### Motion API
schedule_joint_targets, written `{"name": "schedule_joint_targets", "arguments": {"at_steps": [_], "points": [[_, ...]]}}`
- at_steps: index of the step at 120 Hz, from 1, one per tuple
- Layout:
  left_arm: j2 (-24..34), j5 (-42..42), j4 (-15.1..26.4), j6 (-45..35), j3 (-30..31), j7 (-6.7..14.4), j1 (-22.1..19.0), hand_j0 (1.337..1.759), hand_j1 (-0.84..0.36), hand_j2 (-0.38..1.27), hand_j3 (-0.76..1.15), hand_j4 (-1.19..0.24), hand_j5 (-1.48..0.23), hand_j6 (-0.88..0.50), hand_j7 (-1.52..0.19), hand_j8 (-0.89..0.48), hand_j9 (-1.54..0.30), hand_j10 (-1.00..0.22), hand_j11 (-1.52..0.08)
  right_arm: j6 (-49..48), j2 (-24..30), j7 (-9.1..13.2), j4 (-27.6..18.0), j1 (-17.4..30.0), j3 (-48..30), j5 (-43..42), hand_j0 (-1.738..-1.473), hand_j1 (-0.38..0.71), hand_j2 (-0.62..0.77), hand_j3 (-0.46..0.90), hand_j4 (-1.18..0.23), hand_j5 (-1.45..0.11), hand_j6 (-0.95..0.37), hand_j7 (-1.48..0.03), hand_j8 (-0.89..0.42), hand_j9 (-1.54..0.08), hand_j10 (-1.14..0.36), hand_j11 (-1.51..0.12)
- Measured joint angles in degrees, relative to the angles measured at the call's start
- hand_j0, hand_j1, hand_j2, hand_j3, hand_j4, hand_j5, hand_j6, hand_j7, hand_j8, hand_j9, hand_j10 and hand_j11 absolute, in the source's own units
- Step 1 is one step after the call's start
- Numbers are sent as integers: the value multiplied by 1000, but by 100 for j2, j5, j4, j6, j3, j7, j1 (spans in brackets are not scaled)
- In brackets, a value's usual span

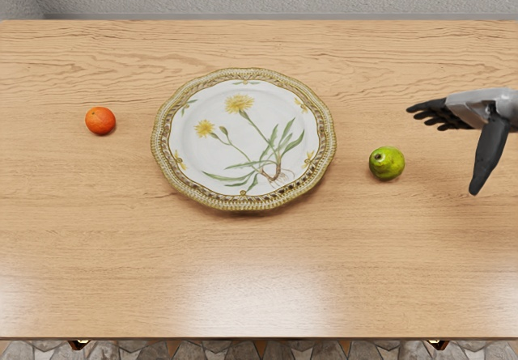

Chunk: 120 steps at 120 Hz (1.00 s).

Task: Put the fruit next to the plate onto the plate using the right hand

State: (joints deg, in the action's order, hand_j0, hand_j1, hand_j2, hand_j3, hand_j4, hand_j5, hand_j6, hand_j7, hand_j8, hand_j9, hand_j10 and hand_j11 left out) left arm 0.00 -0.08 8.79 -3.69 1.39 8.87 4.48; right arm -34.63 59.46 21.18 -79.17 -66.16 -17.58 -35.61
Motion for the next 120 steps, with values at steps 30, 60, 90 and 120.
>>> {"name": "schedule_joint_targets", "arguments": {"at_steps": [30,60,90,120], "points": [[0,0,0,0,0,0,0,1658,328,4,0,-18,-23,-18,-23,-18,-23,-18,-23,-31,-154,173,-95,-120,-58,-27,-1658,-349,0,0,-6,-1,-8,0,-7,-1,-5,0],[0,0,0,0,0,0,0,1658,328,4,0,-18,-23,-18,-23,-18,-23,-18,-23,99,-848,1266,-182,-592,-189,-167,-1658,-349,0,0,-6,-1,-8,0,-6,0,-4,0],[0,-1,0,0,1,0,0,1658,328,4,0,-18,-23,-18,-23,-18,-23,-18,-23,1464,-1474,1372,-404,-301,-146,-1382,-1658,-349,0,0,-5,-1,-6,0,-5,0,-4,0],[0,-1,0,0,1,0,0,1658,328,4,0,-18,-23,-18,-23,-18,-23,-18,-23,1961,-1649,1381,-430,55,-172,-1805,-1658,-349,1,0,-4,-1,-6,0,-5,0,-4,0]]}}
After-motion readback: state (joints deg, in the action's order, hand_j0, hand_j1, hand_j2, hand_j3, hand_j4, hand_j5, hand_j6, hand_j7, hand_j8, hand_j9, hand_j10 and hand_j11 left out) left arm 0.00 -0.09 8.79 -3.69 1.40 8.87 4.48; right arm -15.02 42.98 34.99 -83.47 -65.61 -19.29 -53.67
